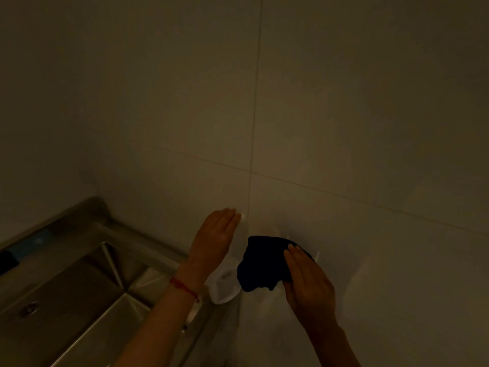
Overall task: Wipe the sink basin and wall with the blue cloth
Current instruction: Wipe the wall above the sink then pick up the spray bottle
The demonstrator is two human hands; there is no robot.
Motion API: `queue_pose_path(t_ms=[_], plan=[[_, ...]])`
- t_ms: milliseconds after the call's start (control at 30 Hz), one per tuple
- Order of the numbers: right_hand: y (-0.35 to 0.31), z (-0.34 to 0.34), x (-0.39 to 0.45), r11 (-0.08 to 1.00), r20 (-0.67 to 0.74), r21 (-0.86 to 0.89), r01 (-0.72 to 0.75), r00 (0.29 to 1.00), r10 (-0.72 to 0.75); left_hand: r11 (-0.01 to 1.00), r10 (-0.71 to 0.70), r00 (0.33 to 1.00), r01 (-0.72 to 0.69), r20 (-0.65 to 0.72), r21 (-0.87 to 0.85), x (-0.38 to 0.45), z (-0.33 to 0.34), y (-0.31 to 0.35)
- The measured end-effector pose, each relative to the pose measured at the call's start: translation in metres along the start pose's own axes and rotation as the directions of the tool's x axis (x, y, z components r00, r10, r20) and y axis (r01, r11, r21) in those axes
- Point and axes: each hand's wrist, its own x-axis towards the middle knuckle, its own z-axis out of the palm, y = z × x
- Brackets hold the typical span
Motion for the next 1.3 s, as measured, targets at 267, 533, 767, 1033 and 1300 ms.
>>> queue_pose_path(t_ms=[267, 533, 767, 1033, 1300], plan=[[0.004, 0.002, -0.006, 1.000, 0.004, -0.018, -0.011, 1.000, 0.011, 0.993, 0.110, 0.988, -0.104, -0.113, 0.055, -0.001, 0.002, 0.003], [0.004, 0.004, -0.011, 1.000, 0.032, -0.027, -0.016, 0.999, 0.017, 0.998, -0.016, 0.988, 0.024, -0.151, 0.051, -0.001, 0.005, 0.019], [0.004, 0.004, -0.010, 0.999, 0.051, -0.030, -0.013, 0.999, 0.015, 0.998, -0.018, 0.981, 0.030, -0.193, 0.062, 0.001, 0.014, 0.027], [0.004, 0.004, -0.006, 1.000, 0.052, -0.030, -0.008, 0.999, 0.010, 0.998, 0.050, 0.969, -0.040, -0.243, 0.046, -0.003, 0.010, 0.020], [-0.003, 0.005, 0.001, 1.000, 0.049, -0.021, 0.000, 0.999, 0.001, 0.995, 0.103, 0.950, -0.099, -0.295, 0.030, -0.004, 0.001, 0.013]])
